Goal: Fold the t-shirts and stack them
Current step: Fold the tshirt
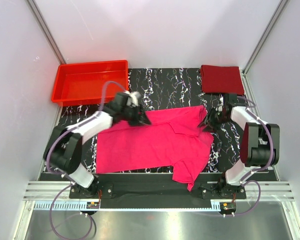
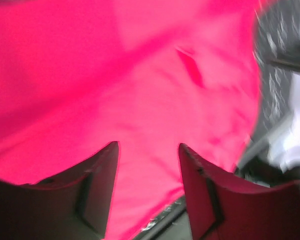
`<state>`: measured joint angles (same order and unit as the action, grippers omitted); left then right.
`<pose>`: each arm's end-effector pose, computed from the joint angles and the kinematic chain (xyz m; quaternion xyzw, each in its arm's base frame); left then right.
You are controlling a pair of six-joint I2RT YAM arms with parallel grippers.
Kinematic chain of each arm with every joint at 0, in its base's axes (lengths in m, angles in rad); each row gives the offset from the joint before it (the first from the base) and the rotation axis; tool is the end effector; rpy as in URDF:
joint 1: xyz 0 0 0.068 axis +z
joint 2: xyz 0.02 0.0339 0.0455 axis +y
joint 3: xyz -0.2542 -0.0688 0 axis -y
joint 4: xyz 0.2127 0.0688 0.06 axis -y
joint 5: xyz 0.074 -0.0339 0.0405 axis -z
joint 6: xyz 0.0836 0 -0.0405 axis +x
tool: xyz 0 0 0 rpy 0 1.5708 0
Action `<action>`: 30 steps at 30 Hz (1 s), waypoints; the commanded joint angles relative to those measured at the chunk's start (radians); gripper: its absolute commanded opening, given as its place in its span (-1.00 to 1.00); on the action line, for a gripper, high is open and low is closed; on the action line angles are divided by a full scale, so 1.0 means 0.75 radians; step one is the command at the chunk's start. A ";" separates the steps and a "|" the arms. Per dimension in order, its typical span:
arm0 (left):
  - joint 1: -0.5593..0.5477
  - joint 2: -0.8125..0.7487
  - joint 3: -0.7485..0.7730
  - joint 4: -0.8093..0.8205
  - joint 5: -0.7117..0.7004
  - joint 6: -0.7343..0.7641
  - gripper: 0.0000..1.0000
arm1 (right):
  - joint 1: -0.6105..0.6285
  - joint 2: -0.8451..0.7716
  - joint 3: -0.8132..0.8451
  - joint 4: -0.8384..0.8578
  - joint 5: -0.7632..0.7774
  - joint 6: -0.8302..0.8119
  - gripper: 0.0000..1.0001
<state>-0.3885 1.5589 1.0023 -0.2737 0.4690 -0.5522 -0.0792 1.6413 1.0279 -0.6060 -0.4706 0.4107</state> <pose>0.2906 -0.1598 0.1966 0.0097 0.9106 -0.3526 0.2156 0.2996 0.0143 0.1543 0.1927 0.9388 0.2544 0.1298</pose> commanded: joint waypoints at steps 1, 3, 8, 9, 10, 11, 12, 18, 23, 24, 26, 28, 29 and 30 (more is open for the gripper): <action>-0.177 0.130 0.017 0.309 0.103 -0.169 0.04 | 0.009 -0.033 -0.084 0.100 -0.146 0.009 -0.13; -0.267 0.202 0.064 0.359 0.088 -0.208 -0.03 | 0.011 -0.041 -0.133 0.147 -0.150 0.043 -0.17; -0.347 0.416 0.179 0.483 0.064 -0.364 -0.11 | 0.020 -0.012 -0.131 0.137 -0.129 0.109 -0.20; -0.361 0.453 0.191 0.500 0.060 -0.384 -0.07 | 0.020 -0.008 -0.127 0.131 -0.121 0.097 -0.18; -0.370 0.468 0.214 0.500 0.048 -0.387 -0.07 | 0.020 -0.010 -0.127 0.131 -0.113 0.095 -0.18; -0.376 0.484 0.228 0.500 0.021 -0.389 -0.07 | 0.020 -0.014 -0.133 0.133 -0.109 0.091 -0.17; -0.380 0.519 0.263 0.488 0.007 -0.391 -0.07 | 0.020 -0.014 -0.133 0.137 -0.107 0.085 -0.17; -0.402 0.597 0.310 0.482 -0.069 -0.479 -0.15 | 0.020 -0.037 -0.139 0.127 -0.078 0.080 -0.16; -0.417 0.656 0.322 0.453 -0.065 -0.554 -0.27 | 0.020 -0.035 -0.137 0.113 -0.050 0.076 -0.16; -0.419 0.662 0.322 0.441 -0.065 -0.556 -0.27 | 0.020 -0.029 -0.139 0.117 -0.048 0.076 -0.16; -0.427 0.668 0.334 0.439 -0.065 -0.554 -0.27 | 0.020 -0.018 -0.143 0.121 -0.048 0.076 -0.17; -0.433 0.683 0.355 0.437 -0.057 -0.554 -0.27 | 0.020 -0.004 -0.145 0.135 -0.050 0.080 -0.17; -0.435 0.687 0.377 0.432 -0.051 -0.552 -0.27 | 0.020 0.002 -0.143 0.141 -0.052 0.080 -0.17; -0.439 0.691 0.386 0.418 -0.055 -0.548 -0.27 | 0.020 0.018 -0.145 0.145 -0.052 0.090 -0.17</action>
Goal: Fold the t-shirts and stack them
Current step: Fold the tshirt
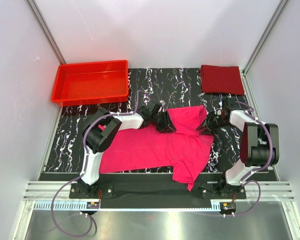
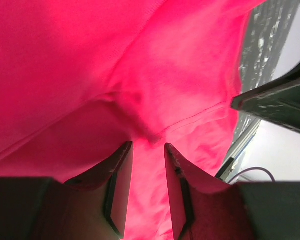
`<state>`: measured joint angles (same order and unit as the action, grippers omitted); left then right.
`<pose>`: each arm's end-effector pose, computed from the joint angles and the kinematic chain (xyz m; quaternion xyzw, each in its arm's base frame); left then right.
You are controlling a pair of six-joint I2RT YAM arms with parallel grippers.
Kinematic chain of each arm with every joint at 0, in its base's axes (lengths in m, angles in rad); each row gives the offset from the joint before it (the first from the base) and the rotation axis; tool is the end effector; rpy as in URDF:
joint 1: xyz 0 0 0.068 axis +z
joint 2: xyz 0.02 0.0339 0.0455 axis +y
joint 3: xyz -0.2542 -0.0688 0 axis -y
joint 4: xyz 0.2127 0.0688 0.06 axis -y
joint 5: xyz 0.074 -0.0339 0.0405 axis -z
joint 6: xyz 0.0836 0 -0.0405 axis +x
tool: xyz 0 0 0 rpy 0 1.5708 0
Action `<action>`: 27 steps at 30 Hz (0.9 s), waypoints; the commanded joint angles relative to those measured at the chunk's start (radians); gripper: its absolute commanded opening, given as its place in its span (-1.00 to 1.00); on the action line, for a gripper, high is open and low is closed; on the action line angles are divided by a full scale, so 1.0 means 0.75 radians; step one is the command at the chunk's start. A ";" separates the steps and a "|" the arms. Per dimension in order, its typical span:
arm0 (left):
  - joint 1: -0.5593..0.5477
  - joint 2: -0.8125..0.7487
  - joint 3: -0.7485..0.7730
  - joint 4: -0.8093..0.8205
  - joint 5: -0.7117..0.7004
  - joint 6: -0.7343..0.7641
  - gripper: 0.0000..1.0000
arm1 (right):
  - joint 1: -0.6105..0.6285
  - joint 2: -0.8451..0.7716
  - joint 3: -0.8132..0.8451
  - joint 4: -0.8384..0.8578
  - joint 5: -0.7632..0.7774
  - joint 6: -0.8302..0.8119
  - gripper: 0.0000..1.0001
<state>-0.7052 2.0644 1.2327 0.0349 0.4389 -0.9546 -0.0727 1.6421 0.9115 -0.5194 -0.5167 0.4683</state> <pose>0.3065 -0.3075 0.1135 -0.0309 0.9070 -0.4079 0.0999 0.2851 0.0206 0.1306 0.2157 0.9306 0.2776 0.1018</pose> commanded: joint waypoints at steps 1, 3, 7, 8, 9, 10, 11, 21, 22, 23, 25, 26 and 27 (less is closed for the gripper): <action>-0.021 0.023 0.087 0.003 -0.015 -0.012 -0.27 | 0.011 0.024 0.014 0.032 0.012 0.016 -0.18; -0.023 0.035 0.103 0.003 -0.008 -0.014 -0.28 | 0.011 0.050 0.020 0.042 0.008 0.022 -0.19; -0.023 0.048 0.121 -0.010 0.002 -0.020 -0.28 | 0.011 0.062 0.032 0.024 0.008 0.020 -0.21; -0.023 0.052 0.123 -0.014 0.006 -0.022 -0.28 | 0.011 0.058 0.026 0.020 0.012 0.018 -0.21; -0.023 0.058 0.126 -0.024 0.008 -0.026 -0.28 | 0.011 0.048 0.022 0.016 0.014 0.018 -0.21; -0.023 0.062 0.128 -0.024 0.016 -0.032 -0.28 | 0.011 0.042 0.016 0.018 0.014 0.018 -0.22; -0.023 0.068 0.126 -0.020 0.020 -0.034 -0.29 | 0.013 0.038 0.012 0.018 0.012 0.020 -0.21; -0.023 0.046 0.138 -0.042 0.028 -0.016 -0.42 | 0.013 0.038 -0.013 0.011 0.041 0.010 -0.22; -0.023 0.048 0.140 -0.042 0.039 -0.016 -0.43 | 0.015 0.036 -0.017 0.020 0.041 0.008 -0.22; -0.023 0.048 0.146 -0.042 0.039 -0.014 -0.45 | 0.013 0.038 -0.021 0.028 0.039 0.012 -0.22; -0.023 0.050 0.148 -0.042 0.043 -0.010 -0.50 | 0.013 0.050 -0.015 0.034 0.028 0.016 -0.27; -0.023 0.048 0.152 -0.042 0.043 -0.008 -0.53 | 0.013 0.064 -0.011 0.038 0.026 0.016 -0.30; -0.023 0.048 0.156 -0.042 0.049 -0.008 -0.58 | 0.013 0.067 -0.011 0.040 0.016 0.018 -0.37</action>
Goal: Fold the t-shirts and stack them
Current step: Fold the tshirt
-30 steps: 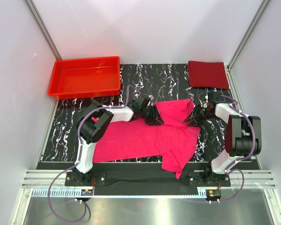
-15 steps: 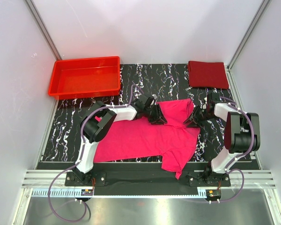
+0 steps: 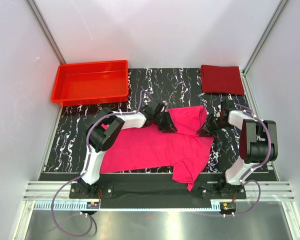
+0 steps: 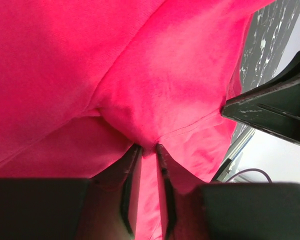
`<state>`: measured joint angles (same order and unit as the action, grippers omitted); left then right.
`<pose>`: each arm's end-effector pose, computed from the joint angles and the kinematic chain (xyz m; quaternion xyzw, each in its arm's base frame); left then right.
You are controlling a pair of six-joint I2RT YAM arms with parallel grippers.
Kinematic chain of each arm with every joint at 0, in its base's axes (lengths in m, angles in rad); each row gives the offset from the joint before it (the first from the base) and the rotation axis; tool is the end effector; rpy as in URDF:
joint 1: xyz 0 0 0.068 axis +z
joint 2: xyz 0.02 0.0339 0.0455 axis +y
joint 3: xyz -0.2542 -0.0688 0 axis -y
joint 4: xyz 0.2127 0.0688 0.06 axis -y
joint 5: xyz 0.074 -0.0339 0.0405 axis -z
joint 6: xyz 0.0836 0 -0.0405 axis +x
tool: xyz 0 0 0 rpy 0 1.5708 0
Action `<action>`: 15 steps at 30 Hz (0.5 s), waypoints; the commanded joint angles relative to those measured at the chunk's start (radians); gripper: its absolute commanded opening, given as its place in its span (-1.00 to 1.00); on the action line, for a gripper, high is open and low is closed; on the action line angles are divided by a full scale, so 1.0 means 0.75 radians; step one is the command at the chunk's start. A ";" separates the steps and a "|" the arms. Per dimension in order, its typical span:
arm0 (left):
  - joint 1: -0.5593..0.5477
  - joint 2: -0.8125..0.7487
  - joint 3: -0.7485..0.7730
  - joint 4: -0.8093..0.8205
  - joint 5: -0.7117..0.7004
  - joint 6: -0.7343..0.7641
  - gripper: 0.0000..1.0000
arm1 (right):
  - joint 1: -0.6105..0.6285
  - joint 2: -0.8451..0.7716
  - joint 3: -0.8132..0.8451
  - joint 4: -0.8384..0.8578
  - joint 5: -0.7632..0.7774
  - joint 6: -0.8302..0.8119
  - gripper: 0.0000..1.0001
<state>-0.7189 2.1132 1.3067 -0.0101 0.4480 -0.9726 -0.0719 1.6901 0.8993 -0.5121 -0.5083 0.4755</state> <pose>0.3103 -0.3196 0.1103 -0.0335 0.9096 -0.4057 0.0835 0.2836 0.0204 0.1151 0.2269 0.9326 0.2700 0.0767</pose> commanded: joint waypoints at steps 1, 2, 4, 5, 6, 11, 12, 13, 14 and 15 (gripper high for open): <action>-0.007 -0.020 0.060 0.018 0.037 0.018 -0.59 | 0.012 0.004 0.008 0.036 0.001 0.008 -0.41; -0.005 -0.022 0.062 0.018 0.039 0.020 -0.60 | 0.014 0.005 0.010 0.041 0.001 0.016 -0.48; -0.005 -0.024 0.068 0.018 0.045 0.025 -0.74 | 0.014 0.002 0.016 0.035 -0.013 0.027 -0.95; -0.005 -0.026 0.076 -0.015 0.047 0.027 -0.81 | 0.014 -0.012 0.020 0.024 -0.026 0.037 -1.00; -0.005 -0.026 0.100 -0.037 0.047 0.039 -0.88 | 0.014 -0.028 0.022 0.016 -0.048 0.045 -1.00; 0.003 -0.040 0.160 -0.238 0.071 0.078 -1.00 | 0.022 -0.179 0.026 -0.108 -0.128 0.080 -1.00; 0.009 -0.040 0.166 -0.266 0.073 0.084 -1.00 | 0.022 -0.196 0.016 -0.149 -0.134 0.080 -1.00; 0.012 -0.046 0.176 -0.311 0.080 0.090 -1.00 | 0.022 -0.214 0.006 -0.164 -0.136 0.082 -1.00; 0.014 -0.050 0.180 -0.328 0.084 0.104 -1.00 | 0.022 -0.249 -0.007 -0.176 -0.142 0.084 -1.00; 0.020 -0.052 0.182 -0.342 0.082 0.108 -1.00 | 0.022 -0.263 -0.031 -0.188 -0.142 0.088 -1.00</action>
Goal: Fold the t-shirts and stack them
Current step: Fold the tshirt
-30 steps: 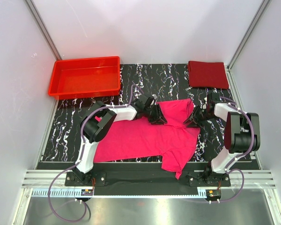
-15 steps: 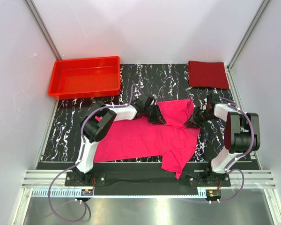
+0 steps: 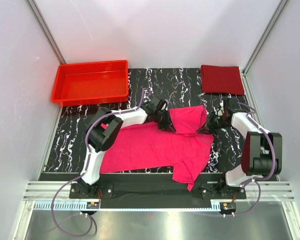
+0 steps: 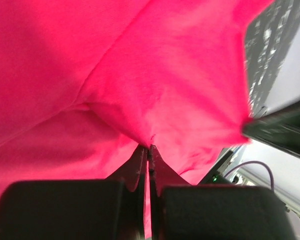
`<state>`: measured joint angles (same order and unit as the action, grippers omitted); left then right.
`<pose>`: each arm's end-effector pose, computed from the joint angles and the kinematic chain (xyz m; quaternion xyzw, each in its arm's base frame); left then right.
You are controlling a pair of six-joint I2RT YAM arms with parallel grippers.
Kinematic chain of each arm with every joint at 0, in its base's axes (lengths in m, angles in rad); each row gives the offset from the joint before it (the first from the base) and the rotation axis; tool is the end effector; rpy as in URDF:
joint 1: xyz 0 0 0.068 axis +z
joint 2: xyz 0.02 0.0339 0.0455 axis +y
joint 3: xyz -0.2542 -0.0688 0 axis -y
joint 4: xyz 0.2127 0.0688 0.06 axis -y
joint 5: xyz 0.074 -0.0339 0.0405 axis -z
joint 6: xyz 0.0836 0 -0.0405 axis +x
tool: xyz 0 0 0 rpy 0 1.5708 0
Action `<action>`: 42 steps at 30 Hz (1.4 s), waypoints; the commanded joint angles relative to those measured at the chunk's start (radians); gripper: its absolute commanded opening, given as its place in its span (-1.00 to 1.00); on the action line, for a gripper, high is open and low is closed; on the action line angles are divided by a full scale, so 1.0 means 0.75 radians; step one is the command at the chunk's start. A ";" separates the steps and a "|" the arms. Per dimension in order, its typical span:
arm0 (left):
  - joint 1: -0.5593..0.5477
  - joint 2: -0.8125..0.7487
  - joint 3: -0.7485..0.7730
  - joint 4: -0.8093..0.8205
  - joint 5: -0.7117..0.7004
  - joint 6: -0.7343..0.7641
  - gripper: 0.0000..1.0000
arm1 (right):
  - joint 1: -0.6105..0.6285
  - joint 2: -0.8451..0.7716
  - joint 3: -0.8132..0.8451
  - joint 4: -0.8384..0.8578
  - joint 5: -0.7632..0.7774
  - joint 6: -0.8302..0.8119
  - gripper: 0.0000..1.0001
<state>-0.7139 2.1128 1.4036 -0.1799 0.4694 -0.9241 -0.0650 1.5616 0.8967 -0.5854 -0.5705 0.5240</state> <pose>0.3117 -0.3201 0.1229 -0.0189 0.9197 -0.3872 0.0619 0.2699 0.0277 0.1467 0.2320 0.9195 0.3053 0.0859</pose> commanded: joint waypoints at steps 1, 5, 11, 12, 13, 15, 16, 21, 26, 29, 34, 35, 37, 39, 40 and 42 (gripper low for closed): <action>0.015 -0.058 0.061 -0.144 0.055 0.050 -1.00 | 0.013 -0.106 -0.040 -0.095 -0.064 0.025 -1.00; 0.029 -0.074 0.049 -0.179 0.059 0.062 -1.00 | 0.013 -0.137 -0.107 -0.072 -0.088 0.042 -1.00; 0.054 -0.078 0.037 -0.208 0.061 0.079 -1.00 | 0.013 -0.117 -0.165 -0.019 -0.096 0.070 -1.00; 0.058 -0.078 0.039 -0.210 0.061 0.077 -1.00 | 0.015 -0.113 -0.171 -0.009 -0.090 0.072 -1.00; 0.062 -0.078 0.041 -0.214 0.059 0.079 -1.00 | 0.013 -0.100 -0.173 0.007 -0.084 0.074 -1.00; 0.062 -0.074 0.045 -0.214 0.061 0.083 -1.00 | 0.013 -0.084 -0.173 0.022 -0.074 0.072 -1.00; 0.062 -0.068 0.047 -0.220 0.067 0.083 -1.00 | 0.013 -0.076 -0.171 0.030 -0.074 0.068 -1.00; 0.062 -0.070 0.059 -0.273 0.061 0.124 -0.91 | 0.013 -0.037 -0.118 -0.043 -0.025 0.032 -0.96; 0.066 -0.105 0.073 -0.327 0.076 0.195 -0.54 | 0.013 -0.078 -0.109 -0.115 0.020 0.032 -0.89; 0.064 -0.109 0.114 -0.363 0.088 0.252 -0.25 | 0.013 -0.055 -0.138 -0.081 0.018 0.044 -0.86; 0.083 -0.142 0.184 -0.468 0.088 0.359 -0.07 | 0.013 -0.098 -0.099 -0.164 0.049 0.026 -0.55; 0.099 -0.156 0.192 -0.486 0.086 0.409 -0.07 | 0.013 -0.112 -0.085 -0.191 0.067 0.013 -0.46; 0.119 -0.213 0.204 -0.537 0.059 0.463 -0.06 | 0.013 -0.147 -0.028 -0.254 0.126 -0.009 -0.15; 0.164 -0.293 0.172 -0.564 0.015 0.532 -0.05 | 0.005 -0.143 0.070 -0.259 0.231 -0.013 0.02; 0.185 -0.324 0.149 -0.572 0.006 0.551 -0.05 | 0.003 -0.117 0.109 -0.238 0.253 -0.009 0.04; 0.254 -0.415 0.102 -0.580 -0.036 0.604 -0.05 | -0.003 -0.068 0.235 -0.165 0.337 -0.003 0.04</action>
<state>-0.5934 1.9423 1.4952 -0.5808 0.4957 -0.5713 -0.0605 1.5021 0.9329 -0.7586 -0.4385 0.5362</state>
